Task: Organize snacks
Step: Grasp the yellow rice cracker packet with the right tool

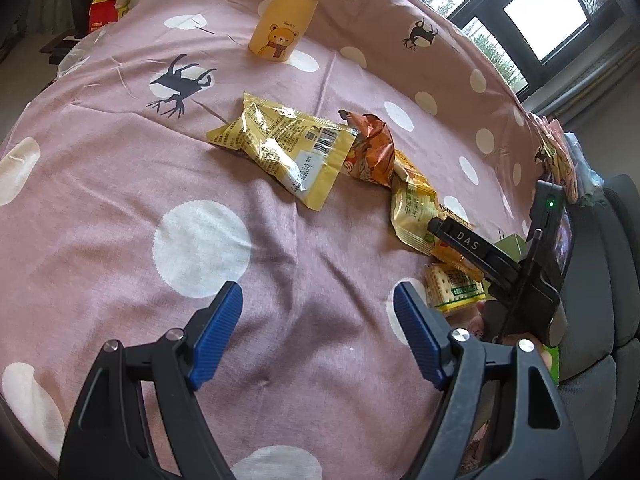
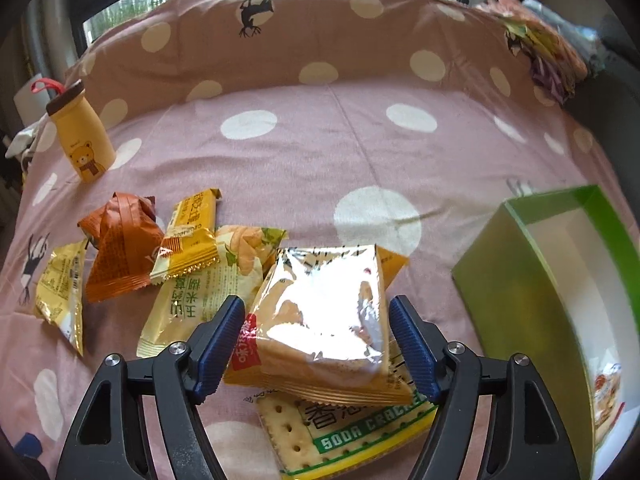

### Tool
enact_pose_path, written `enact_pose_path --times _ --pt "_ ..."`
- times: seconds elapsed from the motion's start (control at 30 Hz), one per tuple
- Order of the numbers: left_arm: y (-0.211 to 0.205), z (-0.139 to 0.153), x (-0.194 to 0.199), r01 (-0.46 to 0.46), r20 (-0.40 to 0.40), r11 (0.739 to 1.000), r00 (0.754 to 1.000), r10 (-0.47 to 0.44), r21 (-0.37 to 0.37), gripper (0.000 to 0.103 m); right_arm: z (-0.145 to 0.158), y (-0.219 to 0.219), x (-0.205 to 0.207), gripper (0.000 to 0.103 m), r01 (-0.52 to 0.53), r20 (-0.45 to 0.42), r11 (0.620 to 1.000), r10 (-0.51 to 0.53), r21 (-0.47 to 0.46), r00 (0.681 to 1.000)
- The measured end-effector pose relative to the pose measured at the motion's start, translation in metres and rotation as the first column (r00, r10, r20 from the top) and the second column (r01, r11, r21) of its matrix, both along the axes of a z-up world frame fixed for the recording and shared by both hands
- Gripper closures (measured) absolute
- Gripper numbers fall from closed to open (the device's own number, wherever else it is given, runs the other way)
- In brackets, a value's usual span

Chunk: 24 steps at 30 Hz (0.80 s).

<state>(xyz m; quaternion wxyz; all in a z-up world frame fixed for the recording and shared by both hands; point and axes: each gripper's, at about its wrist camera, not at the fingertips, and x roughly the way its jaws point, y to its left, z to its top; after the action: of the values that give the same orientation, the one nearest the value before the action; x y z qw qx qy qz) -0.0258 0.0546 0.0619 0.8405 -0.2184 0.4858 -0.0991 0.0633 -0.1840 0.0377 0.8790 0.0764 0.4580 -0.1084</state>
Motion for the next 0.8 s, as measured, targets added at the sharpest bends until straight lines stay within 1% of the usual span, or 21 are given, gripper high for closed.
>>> enact_pose_path --times 0.07,0.2,0.23,0.27,0.37,0.43,0.53,0.57,0.67,0.73,0.8 --pt "-0.001 -0.001 0.0 0.004 -0.001 1.0 1.0 -0.004 0.004 0.025 0.002 -0.004 -0.003 0.028 0.003 0.022 1.0 -0.004 0.023 1.0" --pt "0.0 -0.003 0.001 -0.001 -0.006 1.0 1.0 0.001 0.008 0.025 0.009 -0.005 -0.012 0.037 0.015 0.049 0.999 -0.017 0.037 0.999" --pt "0.0 -0.003 0.002 -0.003 -0.008 1.0 1.0 0.003 0.01 0.025 0.012 -0.006 -0.015 0.041 0.015 0.047 0.998 -0.018 0.053 0.999" --pt "0.001 -0.004 0.002 -0.005 -0.009 1.0 1.0 0.005 0.011 0.025 0.015 -0.007 -0.018 0.043 0.013 0.048 0.997 -0.016 0.076 0.999" --pt "0.003 -0.005 0.002 -0.015 -0.014 1.0 1.0 0.015 0.009 0.025 0.024 -0.008 -0.035 0.043 0.007 0.053 0.989 -0.015 0.151 0.998" --pt "0.004 -0.006 0.003 -0.02 -0.019 1.0 1.0 0.02 0.01 0.025 0.026 -0.006 -0.048 0.043 -0.016 0.049 0.982 0.007 0.19 0.999" --pt "0.006 -0.008 0.003 -0.024 -0.029 1.0 0.999 0.024 0.007 0.025 0.024 0.003 -0.059 0.043 -0.11 0.003 0.959 0.113 0.263 0.994" --pt "0.006 -0.008 0.004 -0.025 -0.03 1.0 0.999 0.025 0.005 0.025 0.023 0.008 -0.061 0.043 -0.152 -0.016 0.945 0.164 0.289 0.986" --pt "0.007 -0.009 0.004 -0.03 -0.033 1.0 0.999 0.03 0.004 0.025 0.023 0.025 -0.066 0.043 -0.261 -0.036 0.905 0.289 0.336 0.957" --pt "0.008 -0.01 0.004 -0.034 -0.039 0.999 0.999 0.034 0.008 0.025 0.02 0.035 -0.065 0.043 -0.292 -0.05 0.886 0.33 0.361 0.943" --pt "0.008 -0.011 0.005 -0.037 -0.044 0.999 0.998 0.038 0.012 0.025 0.014 0.042 -0.063 0.043 -0.299 -0.082 0.879 0.352 0.371 0.932"
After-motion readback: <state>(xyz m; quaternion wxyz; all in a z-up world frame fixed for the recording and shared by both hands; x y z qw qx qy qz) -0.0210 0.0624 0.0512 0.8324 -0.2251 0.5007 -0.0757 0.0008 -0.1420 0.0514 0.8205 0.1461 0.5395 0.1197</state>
